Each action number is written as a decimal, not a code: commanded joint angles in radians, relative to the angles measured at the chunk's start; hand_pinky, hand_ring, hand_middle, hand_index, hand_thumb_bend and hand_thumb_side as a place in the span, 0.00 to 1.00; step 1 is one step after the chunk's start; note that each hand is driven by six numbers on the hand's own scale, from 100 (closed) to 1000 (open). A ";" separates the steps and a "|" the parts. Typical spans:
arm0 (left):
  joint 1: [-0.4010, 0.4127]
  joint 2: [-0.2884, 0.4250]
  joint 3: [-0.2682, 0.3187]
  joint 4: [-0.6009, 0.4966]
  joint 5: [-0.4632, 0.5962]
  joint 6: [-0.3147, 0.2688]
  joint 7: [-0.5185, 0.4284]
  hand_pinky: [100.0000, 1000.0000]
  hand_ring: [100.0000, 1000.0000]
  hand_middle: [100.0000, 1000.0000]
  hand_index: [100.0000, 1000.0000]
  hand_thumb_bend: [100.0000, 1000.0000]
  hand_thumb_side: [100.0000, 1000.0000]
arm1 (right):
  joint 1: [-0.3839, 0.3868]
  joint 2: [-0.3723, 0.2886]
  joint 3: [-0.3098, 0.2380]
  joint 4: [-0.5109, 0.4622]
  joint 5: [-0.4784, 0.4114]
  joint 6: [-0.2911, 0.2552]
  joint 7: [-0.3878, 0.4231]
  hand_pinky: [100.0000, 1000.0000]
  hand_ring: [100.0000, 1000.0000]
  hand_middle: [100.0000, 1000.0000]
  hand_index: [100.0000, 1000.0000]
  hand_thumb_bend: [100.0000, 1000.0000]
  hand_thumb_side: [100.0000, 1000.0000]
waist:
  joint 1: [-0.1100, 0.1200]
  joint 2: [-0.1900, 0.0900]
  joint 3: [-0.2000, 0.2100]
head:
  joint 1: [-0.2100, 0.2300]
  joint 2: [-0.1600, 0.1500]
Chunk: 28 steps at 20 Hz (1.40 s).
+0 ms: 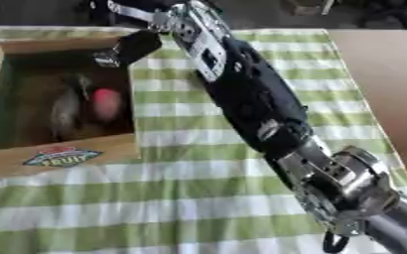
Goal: Pick up objects on the table and place them in the box.
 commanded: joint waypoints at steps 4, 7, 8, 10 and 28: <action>0.007 0.023 0.008 -0.021 -0.009 -0.002 0.007 0.59 0.72 0.65 0.72 0.00 0.99 | -0.032 -0.100 -0.004 -0.059 -0.065 0.031 -0.004 0.71 0.81 0.73 0.94 0.26 0.73 | 0.009 -0.031 -0.016 | 0.018 0.011; 0.011 0.024 0.010 -0.021 -0.012 -0.003 0.010 0.59 0.72 0.65 0.72 0.00 0.99 | -0.026 -0.152 0.001 -0.050 -0.066 0.029 -0.001 0.72 0.82 0.74 0.94 0.26 0.73 | 0.012 -0.034 -0.030 | 0.032 0.012; 0.011 0.024 0.010 -0.021 -0.012 -0.003 0.010 0.59 0.72 0.65 0.72 0.00 0.99 | -0.021 -0.167 0.001 -0.047 -0.066 0.027 -0.001 0.72 0.82 0.74 0.93 0.26 0.73 | 0.014 -0.034 -0.033 | 0.036 0.012; 0.014 0.024 0.011 -0.021 -0.013 -0.004 0.011 0.59 0.72 0.65 0.72 0.00 0.99 | -0.009 -0.193 -0.002 -0.042 -0.072 0.025 0.001 0.72 0.82 0.74 0.93 0.27 0.72 | 0.017 -0.035 -0.039 | 0.044 0.011; 0.019 0.017 0.011 -0.021 -0.015 -0.018 0.010 0.59 0.72 0.65 0.71 0.00 0.98 | 0.090 -0.299 -0.023 0.027 -0.049 0.022 0.080 0.73 0.84 0.70 0.94 0.72 0.63 | 0.043 -0.017 -0.057 | 0.082 -0.006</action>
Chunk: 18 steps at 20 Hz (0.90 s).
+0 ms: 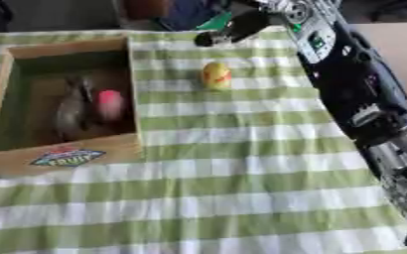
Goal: Pick up objects on the table and place them in the box.
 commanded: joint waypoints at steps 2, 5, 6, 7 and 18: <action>-0.004 0.016 0.005 -0.021 -0.006 -0.006 -0.003 0.59 0.72 0.65 0.71 0.00 0.98 | -0.007 -0.031 -0.017 0.024 0.033 -0.008 0.026 0.73 0.84 0.70 0.94 0.73 0.62 | 0.005 -0.013 -0.001 | 0.005 -0.015; -0.006 0.014 0.004 -0.021 -0.007 -0.006 -0.005 0.59 0.72 0.65 0.71 0.00 0.99 | 0.001 -0.028 -0.025 0.038 0.036 -0.008 0.035 0.73 0.84 0.69 0.94 0.74 0.61 | 0.005 -0.009 0.001 | 0.005 -0.017; -0.006 0.013 0.004 -0.021 -0.008 -0.006 -0.005 0.59 0.72 0.65 0.71 0.00 0.99 | 0.002 -0.027 -0.026 0.041 0.037 -0.008 0.037 0.73 0.84 0.68 0.94 0.74 0.60 | 0.005 -0.007 0.002 | 0.005 -0.018; -0.006 0.012 0.004 -0.021 -0.008 -0.005 -0.006 0.59 0.72 0.65 0.71 0.00 0.99 | 0.003 -0.026 -0.027 0.044 0.038 -0.008 0.037 0.73 0.83 0.68 0.94 0.74 0.60 | 0.004 -0.006 0.003 | 0.005 -0.019; -0.011 0.008 0.004 -0.021 -0.011 -0.003 -0.010 0.59 0.72 0.65 0.71 0.00 0.99 | 0.027 -0.019 -0.025 0.076 0.084 0.001 -0.003 0.71 0.82 0.63 0.86 0.63 0.53 | 0.001 0.001 0.007 | 0.007 -0.029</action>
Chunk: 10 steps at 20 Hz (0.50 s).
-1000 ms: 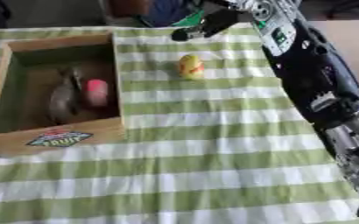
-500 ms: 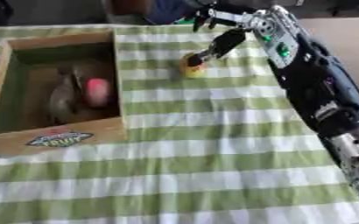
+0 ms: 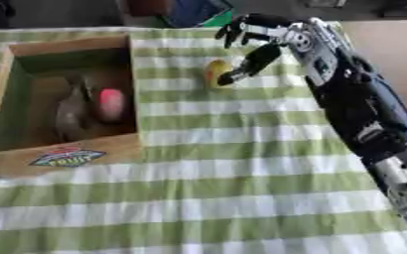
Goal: Pick up objects on the table and place them in the box.
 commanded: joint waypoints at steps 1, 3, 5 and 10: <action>-0.010 0.008 0.004 -0.021 -0.003 -0.001 -0.005 0.59 0.72 0.65 0.71 0.00 0.99 | -0.010 -0.017 -0.006 0.002 0.021 0.005 -0.021 0.71 0.82 0.63 0.85 0.62 0.53 | 0.001 -0.016 0.004 | 0.002 -0.012; -0.010 0.007 0.005 -0.021 -0.004 -0.001 -0.006 0.59 0.72 0.66 0.71 0.00 0.99 | -0.008 -0.014 -0.007 0.007 0.029 0.008 -0.031 0.71 0.81 0.61 0.82 0.60 0.52 | 0.000 -0.013 0.006 | 0.003 -0.013; -0.011 0.006 0.004 -0.021 -0.004 -0.001 -0.007 0.59 0.72 0.66 0.71 0.00 0.99 | -0.007 -0.013 -0.006 0.010 0.036 0.009 -0.042 0.70 0.81 0.59 0.80 0.58 0.51 | -0.001 -0.012 0.007 | 0.003 -0.012; -0.014 0.005 0.004 -0.021 -0.004 -0.001 -0.010 0.59 0.72 0.66 0.71 0.00 0.99 | -0.002 -0.009 0.000 0.024 0.060 0.012 -0.068 0.70 0.80 0.56 0.75 0.52 0.49 | -0.003 -0.009 0.010 | 0.003 -0.015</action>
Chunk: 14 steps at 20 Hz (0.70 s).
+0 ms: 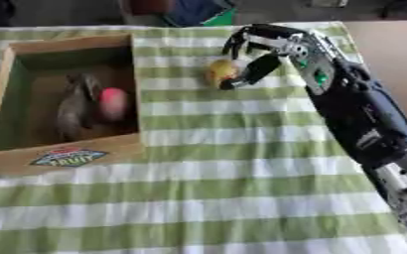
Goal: Pick up objects on the table and place them in the box.
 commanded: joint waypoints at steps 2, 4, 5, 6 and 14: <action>-0.008 0.005 0.004 -0.021 -0.004 -0.001 -0.005 0.59 0.72 0.66 0.71 0.00 1.00 | -0.015 -0.010 0.001 0.005 0.024 0.001 -0.024 0.70 0.80 0.56 0.75 0.51 0.48 | 0.000 -0.017 0.005 | 0.002 -0.014; -0.009 0.004 0.003 -0.021 -0.005 -0.001 -0.006 0.59 0.72 0.66 0.71 0.00 1.00 | -0.013 -0.007 -0.001 0.013 0.031 0.002 -0.031 0.69 0.79 0.55 0.74 0.48 0.48 | -0.001 -0.017 0.007 | 0.002 -0.016; -0.010 0.004 0.003 -0.021 -0.005 0.000 -0.007 0.59 0.72 0.66 0.72 0.00 1.00 | -0.013 -0.006 -0.002 0.015 0.033 0.003 -0.035 0.69 0.79 0.54 0.73 0.46 0.48 | -0.001 -0.017 0.008 | 0.002 -0.016; -0.010 0.004 0.003 -0.021 -0.005 0.000 -0.007 0.59 0.72 0.66 0.72 0.00 1.00 | -0.012 -0.005 -0.003 0.017 0.034 0.004 -0.039 0.69 0.78 0.53 0.72 0.40 0.48 | -0.001 -0.017 0.008 | 0.003 -0.015; -0.011 0.003 0.004 -0.021 -0.007 0.002 -0.012 0.59 0.72 0.66 0.71 0.00 0.99 | -0.008 0.004 0.003 0.029 0.016 -0.008 -0.033 0.67 0.74 0.45 0.67 0.21 0.38 | -0.003 -0.017 0.006 | 0.003 -0.013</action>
